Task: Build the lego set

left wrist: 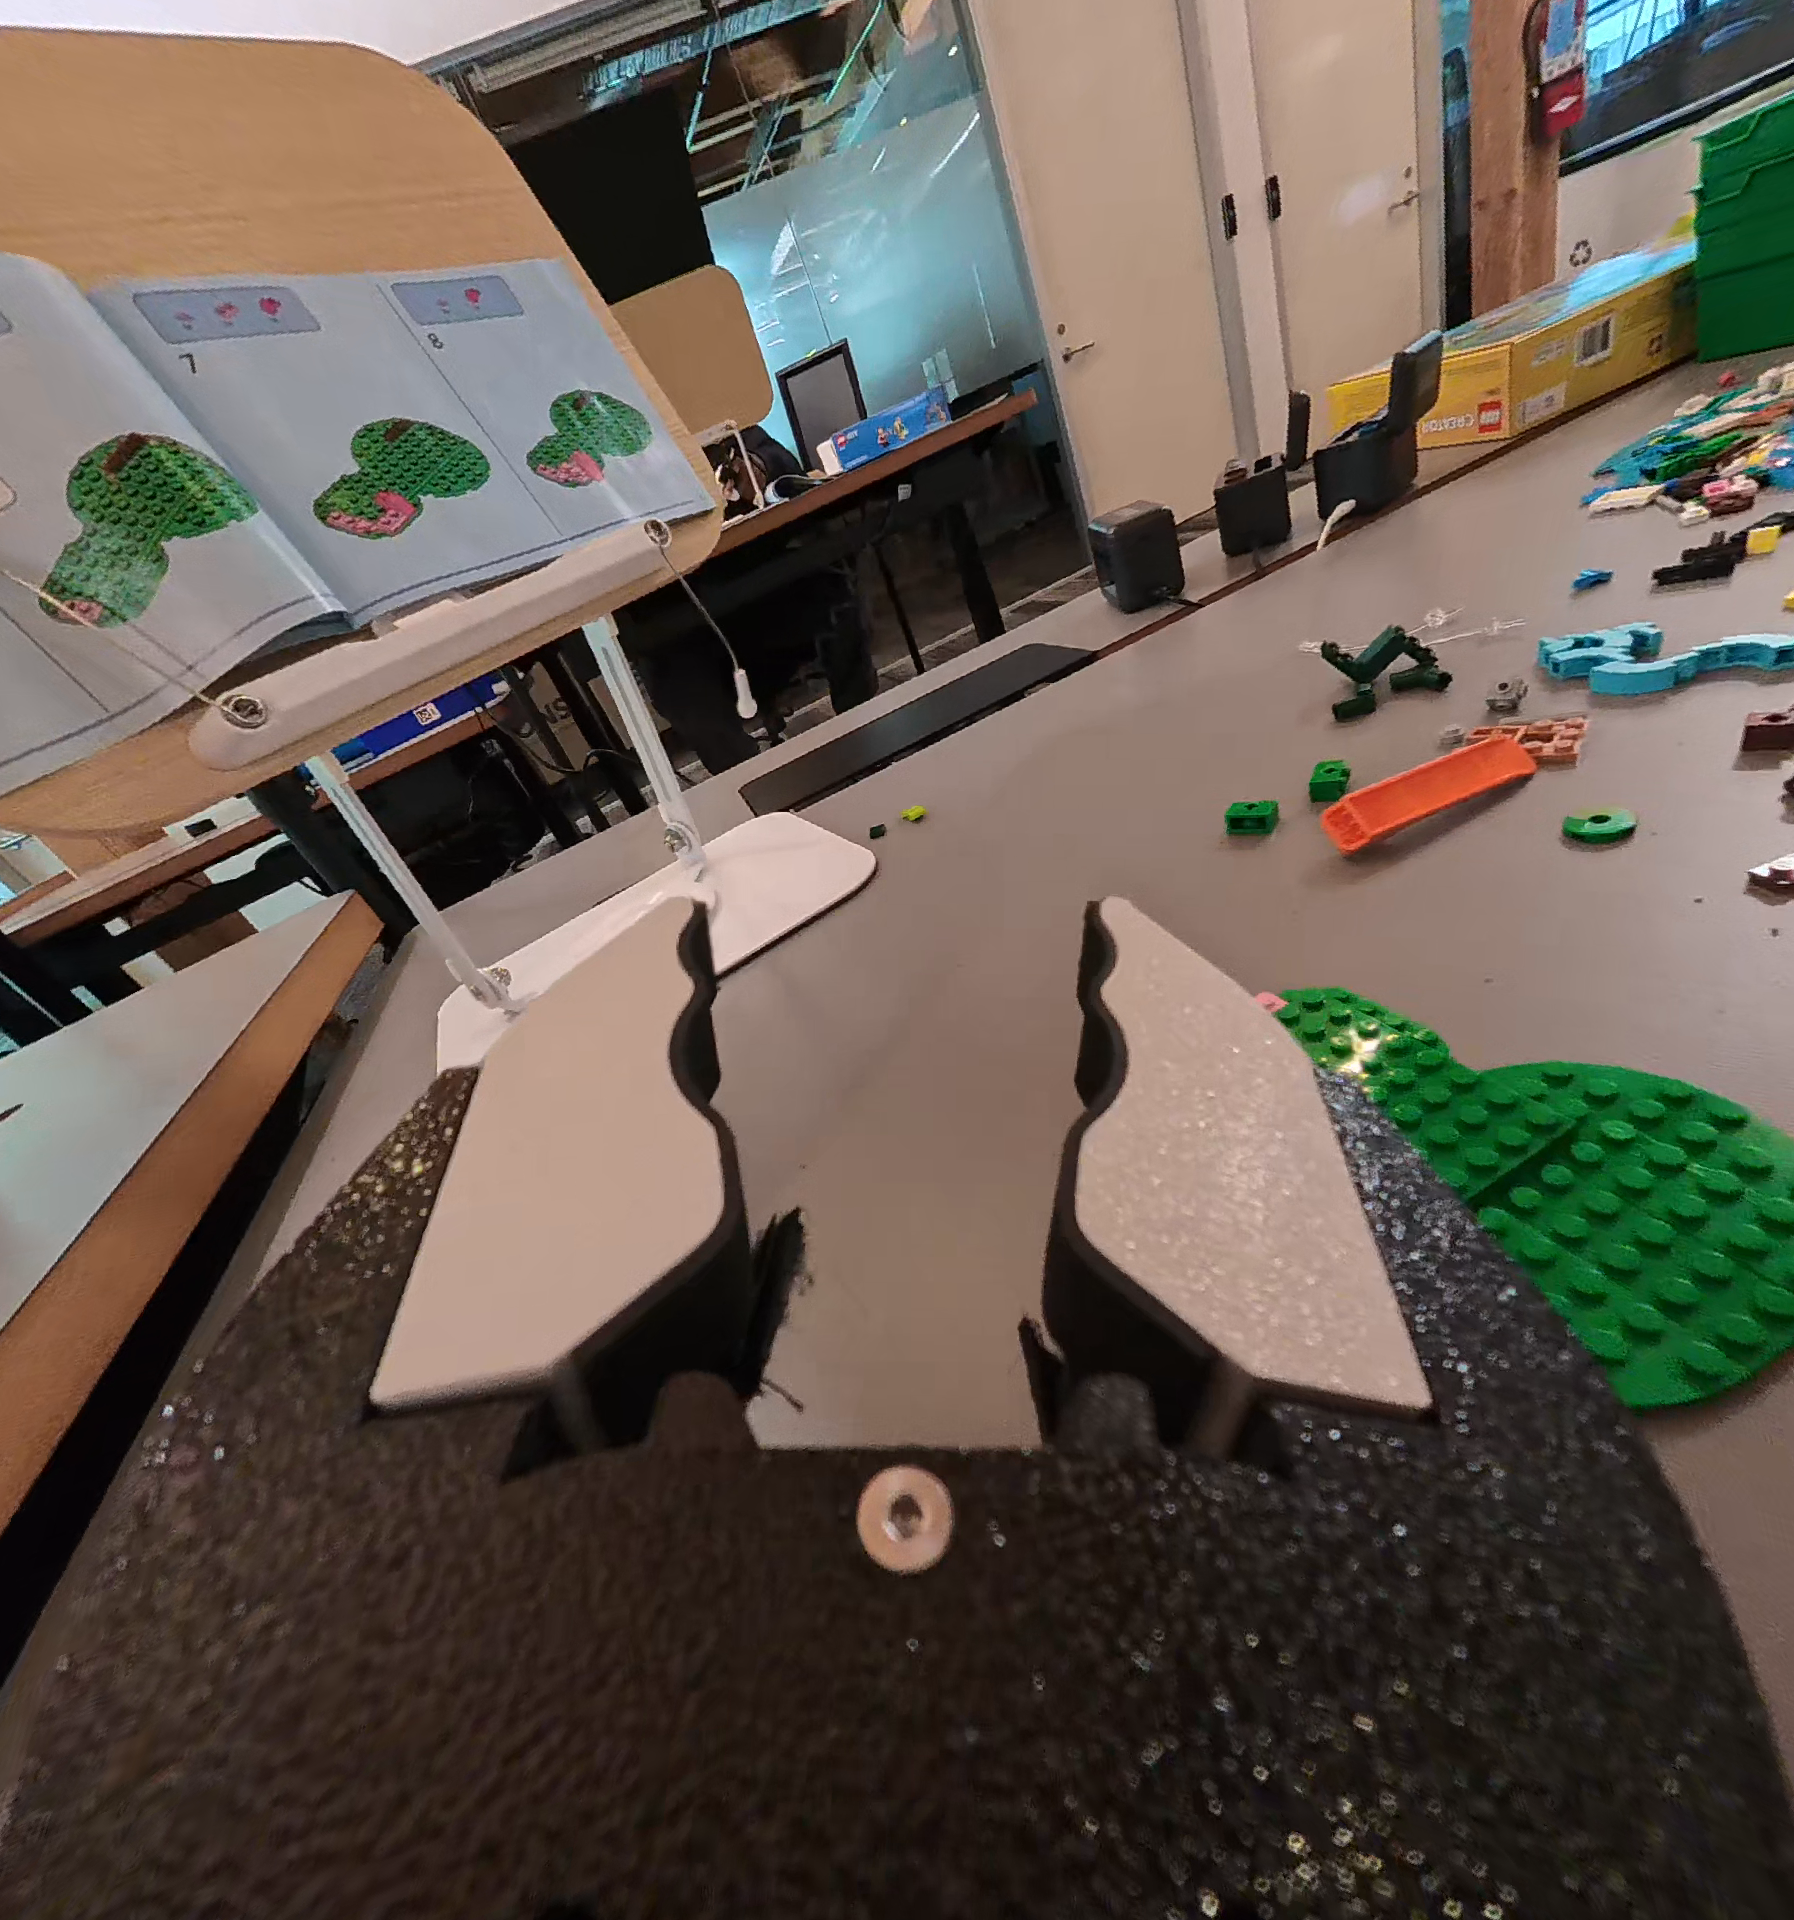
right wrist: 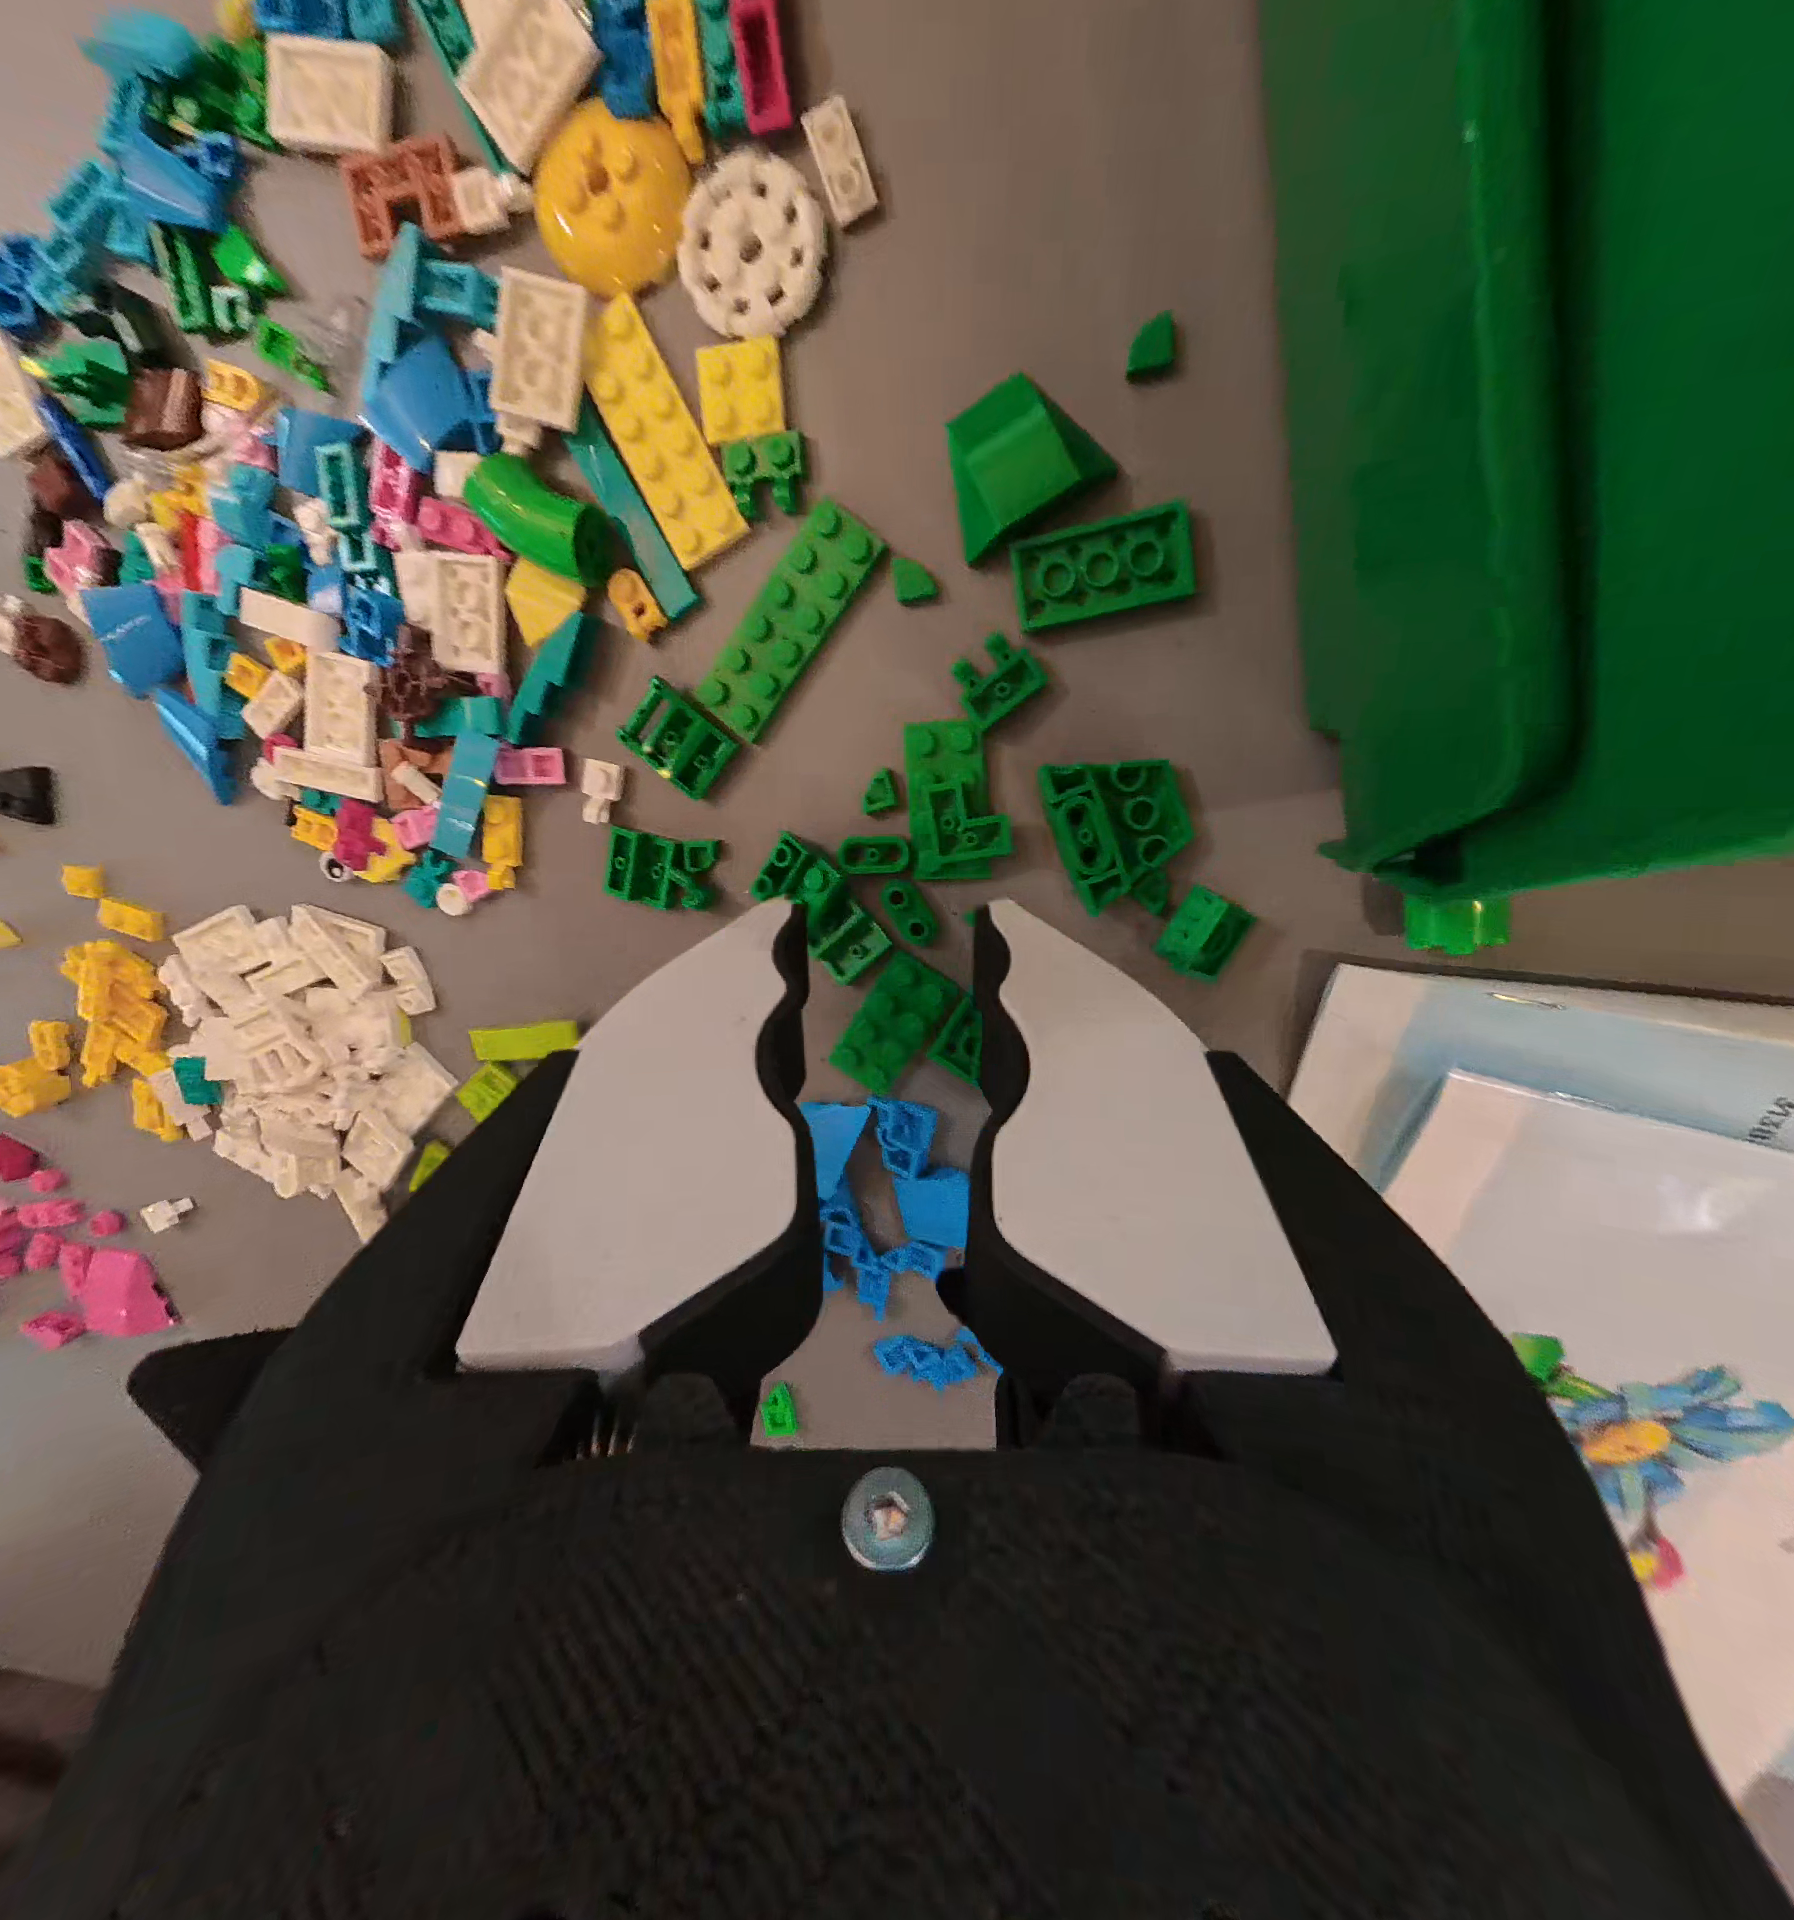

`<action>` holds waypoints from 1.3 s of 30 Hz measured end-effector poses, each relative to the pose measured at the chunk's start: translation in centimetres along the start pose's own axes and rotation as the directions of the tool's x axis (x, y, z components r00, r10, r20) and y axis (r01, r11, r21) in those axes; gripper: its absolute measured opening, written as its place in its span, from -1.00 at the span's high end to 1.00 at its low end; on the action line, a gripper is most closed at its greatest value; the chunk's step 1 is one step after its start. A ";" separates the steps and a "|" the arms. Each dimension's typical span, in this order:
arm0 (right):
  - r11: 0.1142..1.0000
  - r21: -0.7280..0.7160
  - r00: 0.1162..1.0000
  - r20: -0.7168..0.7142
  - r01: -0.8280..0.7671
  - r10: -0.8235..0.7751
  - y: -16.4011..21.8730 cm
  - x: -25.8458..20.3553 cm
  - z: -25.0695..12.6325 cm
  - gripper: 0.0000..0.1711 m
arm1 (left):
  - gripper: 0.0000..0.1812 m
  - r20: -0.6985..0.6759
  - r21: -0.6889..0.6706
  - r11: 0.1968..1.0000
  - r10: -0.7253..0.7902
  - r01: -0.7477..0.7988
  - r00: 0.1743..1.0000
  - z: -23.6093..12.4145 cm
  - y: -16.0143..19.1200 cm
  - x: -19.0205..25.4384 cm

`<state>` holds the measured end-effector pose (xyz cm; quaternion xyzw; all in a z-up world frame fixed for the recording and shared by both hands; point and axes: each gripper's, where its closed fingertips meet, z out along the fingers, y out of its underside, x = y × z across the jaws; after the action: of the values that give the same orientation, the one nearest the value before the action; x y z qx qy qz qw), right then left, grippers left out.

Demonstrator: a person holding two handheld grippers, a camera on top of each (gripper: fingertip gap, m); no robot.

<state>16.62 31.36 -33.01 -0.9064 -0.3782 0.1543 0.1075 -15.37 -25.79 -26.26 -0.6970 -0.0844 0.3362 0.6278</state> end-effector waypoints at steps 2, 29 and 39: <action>0.998 -0.059 1.000 -0.018 -0.003 0.002 0.7 0.7 0.0 0.67 | 0.26 0.003 0.000 1.000 -0.015 0.015 1.000 0.0 0.0 -0.2; 0.975 -0.220 1.000 0.008 0.022 -0.020 5.0 1.5 0.9 0.74 | 0.33 -0.011 -0.013 1.000 0.016 -0.016 1.000 0.1 0.2 0.2; 0.982 -0.186 0.997 -0.059 0.042 -0.054 3.9 2.1 1.2 0.82 | 0.38 -0.004 0.006 1.000 0.007 -0.007 1.000 -0.1 -0.1 0.1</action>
<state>20.17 30.30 -35.77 -0.9075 -0.4091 0.0868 0.0387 -15.22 -25.82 -26.25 -0.6960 -0.0797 0.3375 0.6287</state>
